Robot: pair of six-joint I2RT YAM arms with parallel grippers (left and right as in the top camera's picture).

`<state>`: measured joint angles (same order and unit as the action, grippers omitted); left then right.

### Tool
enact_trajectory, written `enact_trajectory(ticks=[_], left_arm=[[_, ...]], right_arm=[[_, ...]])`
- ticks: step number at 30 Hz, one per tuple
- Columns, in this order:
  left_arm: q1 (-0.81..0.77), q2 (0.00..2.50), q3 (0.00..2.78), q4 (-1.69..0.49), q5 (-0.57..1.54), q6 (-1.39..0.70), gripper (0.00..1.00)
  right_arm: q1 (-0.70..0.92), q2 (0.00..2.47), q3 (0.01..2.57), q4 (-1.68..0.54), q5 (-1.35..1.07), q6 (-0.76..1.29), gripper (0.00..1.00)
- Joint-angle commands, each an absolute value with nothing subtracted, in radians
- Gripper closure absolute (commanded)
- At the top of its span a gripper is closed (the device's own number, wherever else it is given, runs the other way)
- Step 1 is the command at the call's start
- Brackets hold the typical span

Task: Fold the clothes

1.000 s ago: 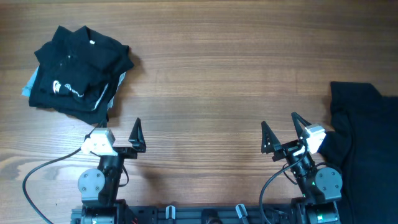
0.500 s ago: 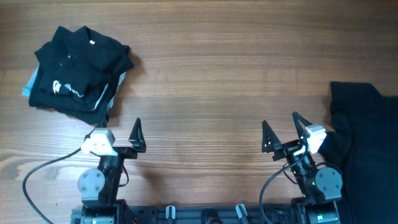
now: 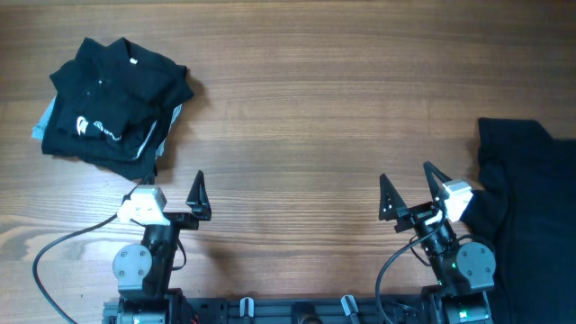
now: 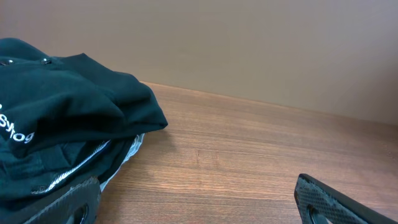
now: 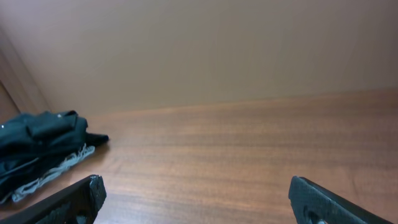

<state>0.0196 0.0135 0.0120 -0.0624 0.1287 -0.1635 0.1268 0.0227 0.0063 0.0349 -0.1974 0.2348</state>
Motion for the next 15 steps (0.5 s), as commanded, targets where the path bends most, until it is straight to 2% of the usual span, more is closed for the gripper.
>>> enact_trajectory(ticks=[1,5,9,12,15], left_arm=[[0.014,0.006,0.006,-0.063,0.126,-0.173,0.00],[0.014,0.007,0.006,-0.064,0.126,-0.173,0.00],[0.014,0.007,0.019,-0.052,0.213,-0.173,0.00],[0.014,0.007,0.098,-0.087,0.181,-0.173,0.00],[0.014,0.052,0.205,-0.177,0.115,-0.173,0.00]], right_arm=[[0.122,0.029,0.006,0.080,-0.171,0.236,0.00],[0.122,0.029,0.006,0.094,-0.183,0.266,0.00],[0.122,0.029,0.025,0.098,-0.196,0.340,0.00],[0.122,0.062,0.111,0.069,-0.202,0.335,0.00],[0.122,0.207,0.265,-0.023,-0.203,0.286,0.00]])
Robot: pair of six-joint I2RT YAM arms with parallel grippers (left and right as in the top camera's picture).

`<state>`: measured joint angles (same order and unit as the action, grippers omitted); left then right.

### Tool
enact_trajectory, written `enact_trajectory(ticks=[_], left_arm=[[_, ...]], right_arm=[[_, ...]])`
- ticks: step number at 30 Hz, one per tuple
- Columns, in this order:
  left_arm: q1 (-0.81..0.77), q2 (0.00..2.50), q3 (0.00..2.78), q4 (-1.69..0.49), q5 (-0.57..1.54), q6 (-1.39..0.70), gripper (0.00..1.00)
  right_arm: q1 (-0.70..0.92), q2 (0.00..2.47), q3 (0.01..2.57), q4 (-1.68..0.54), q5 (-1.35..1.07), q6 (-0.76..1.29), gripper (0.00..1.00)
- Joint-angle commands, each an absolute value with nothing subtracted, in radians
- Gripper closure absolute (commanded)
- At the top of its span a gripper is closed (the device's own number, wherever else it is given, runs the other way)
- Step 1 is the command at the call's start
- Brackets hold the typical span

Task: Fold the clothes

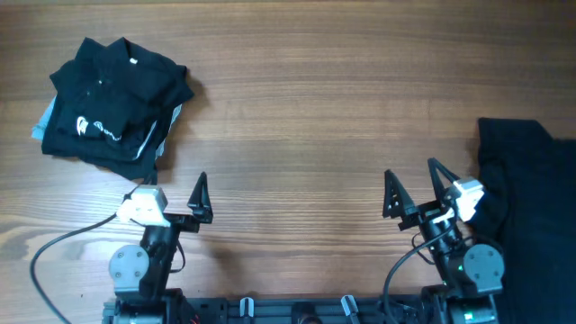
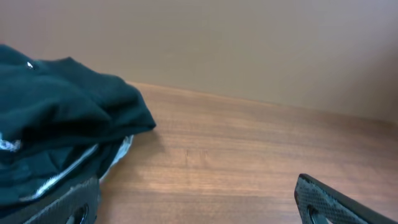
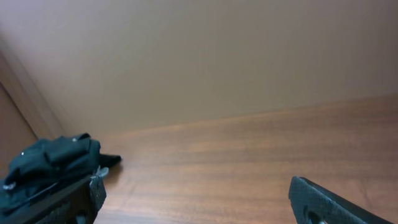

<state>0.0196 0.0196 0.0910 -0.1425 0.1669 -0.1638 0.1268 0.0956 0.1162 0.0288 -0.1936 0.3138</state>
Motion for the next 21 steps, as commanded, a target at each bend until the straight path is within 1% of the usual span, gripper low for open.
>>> enact_trajectory(ticks=[1,3,7,10,12,14,16,18,21], left_arm=[[0.014,0.091,0.246,-0.205,0.114,-0.173,0.00],[0.014,0.185,0.321,-0.258,0.114,-0.188,0.00],[0.014,0.450,0.479,-0.358,0.118,-0.229,0.00],[0.014,0.667,0.648,-0.455,0.193,-0.252,0.00],[0.014,0.790,0.761,-0.513,0.239,-0.252,0.00],[0.014,0.904,0.869,-0.579,0.281,-0.251,0.00],[0.014,0.986,0.934,-0.611,0.326,-0.241,0.00],[0.014,1.027,0.949,-0.602,0.348,-0.233,0.00],[0.014,1.069,0.949,-0.597,0.445,-0.233,0.00]], right_arm=[[0.122,0.272,0.319,-0.061,-0.204,0.286,0.00],[0.122,0.423,0.448,-0.141,-0.227,0.287,0.00],[0.122,0.775,0.752,-0.370,-0.240,0.287,0.00],[0.122,1.037,0.974,-0.540,-0.241,0.285,0.00],[0.122,1.171,1.080,-0.591,-0.247,0.292,0.00],[0.121,1.275,1.139,-0.606,-0.318,0.311,0.00],[0.117,1.327,1.152,-0.611,-0.393,0.244,0.00],[0.099,1.373,1.152,-0.630,-0.300,0.261,0.00],[0.027,1.437,1.152,-0.698,-0.046,0.451,0.00]])
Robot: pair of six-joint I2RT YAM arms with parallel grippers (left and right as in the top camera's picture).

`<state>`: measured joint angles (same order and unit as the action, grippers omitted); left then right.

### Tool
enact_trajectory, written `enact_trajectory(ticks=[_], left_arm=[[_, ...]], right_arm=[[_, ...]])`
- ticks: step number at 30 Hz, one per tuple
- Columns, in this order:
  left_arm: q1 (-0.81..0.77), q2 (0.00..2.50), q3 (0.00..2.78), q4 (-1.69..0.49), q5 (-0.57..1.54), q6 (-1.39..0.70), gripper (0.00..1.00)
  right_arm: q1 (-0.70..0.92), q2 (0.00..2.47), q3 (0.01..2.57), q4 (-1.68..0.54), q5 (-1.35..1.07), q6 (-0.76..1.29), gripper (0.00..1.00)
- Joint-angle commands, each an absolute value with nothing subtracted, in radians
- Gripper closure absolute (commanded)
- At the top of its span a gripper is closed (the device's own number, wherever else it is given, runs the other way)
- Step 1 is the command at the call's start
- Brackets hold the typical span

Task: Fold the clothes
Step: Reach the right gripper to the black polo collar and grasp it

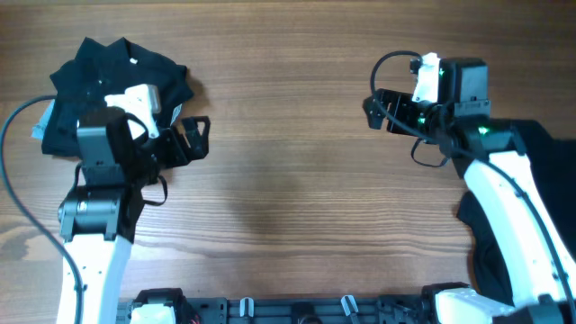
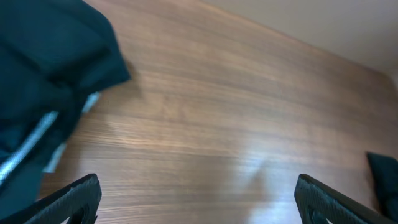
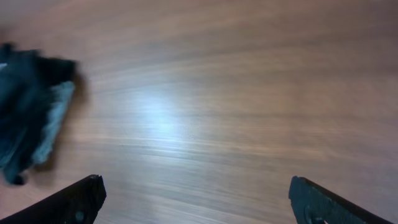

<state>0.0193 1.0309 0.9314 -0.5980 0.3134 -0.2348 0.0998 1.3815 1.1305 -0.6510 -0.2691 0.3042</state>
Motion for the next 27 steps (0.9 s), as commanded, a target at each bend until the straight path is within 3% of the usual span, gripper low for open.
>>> enact_trajectory(ticks=[1,6,8,10,16,20,21,23,24,25,27], left_arm=[[0.014,1.079,0.949,-0.598,0.464,-0.233,0.00],[0.014,1.094,0.949,-0.599,0.479,-0.233,0.00],[0.014,1.094,0.949,-0.599,0.479,-0.233,0.00],[0.014,1.094,0.949,-0.602,0.479,-0.233,0.00],[0.014,1.094,0.949,-0.622,0.479,-0.233,0.00],[0.014,1.094,0.949,-0.633,0.479,-0.233,0.00],[0.014,1.094,0.949,-0.634,0.479,-0.233,0.00],[0.014,1.094,0.949,-0.634,0.479,-0.233,0.00],[0.014,1.094,0.949,-0.633,0.479,-0.233,0.00],[0.014,1.094,0.949,-0.633,0.479,-0.233,0.00],[0.014,1.094,0.949,-0.633,0.479,-0.233,0.00]], right_arm=[[-0.012,1.455,1.152,-0.715,-0.015,0.467,0.00],[-0.336,1.602,1.152,-0.660,-0.114,0.472,0.02],[-0.385,1.622,1.152,-0.607,-0.131,0.472,0.10],[-0.422,1.646,1.152,-0.558,-0.058,0.476,0.16],[-0.438,1.783,1.152,-0.562,0.046,0.504,0.12],[-0.438,1.886,1.152,-0.565,0.028,0.498,0.16],[-0.438,1.914,1.152,-0.521,0.010,0.497,0.38],[-0.437,1.915,1.152,-0.457,-0.036,0.496,0.66],[-0.436,1.914,1.152,-0.403,-0.074,0.496,0.86],[-0.435,1.914,1.152,-0.335,-0.143,0.499,0.96],[-0.421,1.914,1.152,-0.209,-0.303,0.527,0.96]])
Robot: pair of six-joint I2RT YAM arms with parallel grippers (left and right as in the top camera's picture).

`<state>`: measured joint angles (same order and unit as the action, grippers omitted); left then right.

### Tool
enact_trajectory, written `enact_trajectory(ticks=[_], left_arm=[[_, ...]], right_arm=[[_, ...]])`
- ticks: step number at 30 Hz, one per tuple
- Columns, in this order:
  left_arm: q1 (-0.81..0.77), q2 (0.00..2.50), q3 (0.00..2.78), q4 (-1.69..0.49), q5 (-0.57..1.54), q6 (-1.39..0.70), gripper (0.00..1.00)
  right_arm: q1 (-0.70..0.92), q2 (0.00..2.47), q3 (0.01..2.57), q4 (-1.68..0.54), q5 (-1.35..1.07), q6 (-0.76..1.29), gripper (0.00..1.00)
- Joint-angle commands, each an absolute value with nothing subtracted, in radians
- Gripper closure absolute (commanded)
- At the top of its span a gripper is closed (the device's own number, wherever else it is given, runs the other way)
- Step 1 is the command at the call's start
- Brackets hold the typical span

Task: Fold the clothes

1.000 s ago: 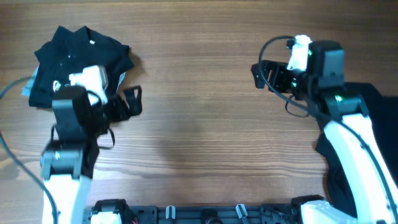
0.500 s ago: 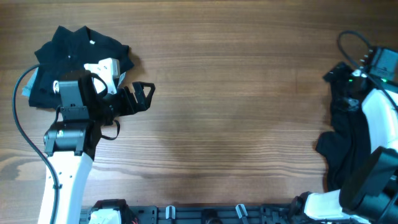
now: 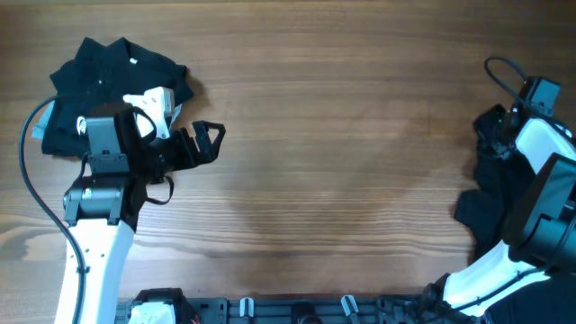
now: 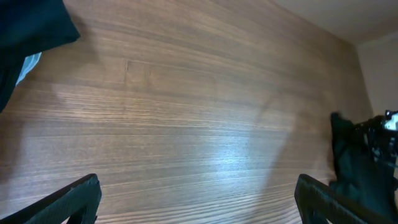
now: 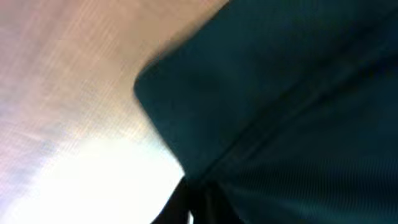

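An unfolded black garment lies crumpled at the table's right edge; the left wrist view shows it far right. My right gripper is at its upper left corner, and the right wrist view is filled by dark cloth, with the gripper shut on a pinch of it. My left gripper hovers open over bare wood just right of the folded pile. Its fingers stand wide apart at the bottom corners of the left wrist view, with nothing between them.
A pile of folded black clothes with a pale item underneath sits at the table's back left, its edge in the left wrist view. The wooden tabletop stretches between pile and garment. Arm bases and cables line the front edge.
My right gripper was open over the table's back middle-right. It is now at the right edge, shut on the black garment's corner. The left gripper has shifted slightly right and stays open.
Both arms first sat folded at the front edge with grippers open, and barely changed half a second later. Then both were out over the table, left beside the folded pile, right over bare wood. Now the right one holds the unfolded garment.
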<state>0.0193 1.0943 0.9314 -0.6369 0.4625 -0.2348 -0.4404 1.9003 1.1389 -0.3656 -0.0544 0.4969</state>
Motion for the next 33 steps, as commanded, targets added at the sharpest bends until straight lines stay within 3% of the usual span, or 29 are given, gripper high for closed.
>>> enact_trajectory(ticks=[1,5,12,13,14,15,17,20,25,29,33], left_arm=[[0.014,1.094,0.949,-0.633,0.479,-0.233,0.00],[0.014,1.094,0.949,-0.633,0.479,-0.233,0.00],[0.014,1.094,0.949,-0.602,0.478,-0.233,0.00],[0.014,1.094,0.949,-0.594,0.478,-0.233,0.00],[0.014,1.094,0.949,-0.587,0.478,-0.233,0.00],[0.015,1.094,0.949,-0.580,0.478,-0.233,0.00],[0.016,1.092,0.950,-0.574,0.479,-0.233,0.00],[0.016,1.086,0.950,-0.542,0.492,-0.258,0.00],[-0.030,1.122,0.949,-0.408,0.516,-0.331,0.00],[-0.234,1.312,0.949,-0.418,0.508,-0.330,0.05],[-0.416,1.544,0.949,-0.368,0.421,-0.330,0.16]], right_arm=[[-0.404,1.913,1.152,-0.152,-0.364,0.562,0.96],[-0.268,1.913,1.178,-0.052,-0.457,0.567,0.96],[0.166,1.913,1.259,-0.026,-0.430,0.440,0.96],[0.234,1.913,1.259,-0.028,-0.402,0.428,0.90],[0.296,1.913,1.259,-0.030,-0.372,0.415,0.69],[0.347,1.913,1.259,-0.032,-0.336,0.414,0.40],[0.425,1.892,1.259,-0.041,-0.263,0.419,0.28],[0.404,1.822,1.259,-0.100,-0.213,0.421,0.25],[0.233,1.637,1.259,-0.307,-0.209,0.419,0.27],[0.090,1.525,1.259,-0.490,-0.209,0.421,0.28],[-0.003,1.502,1.259,-0.599,-0.209,0.422,0.28]])
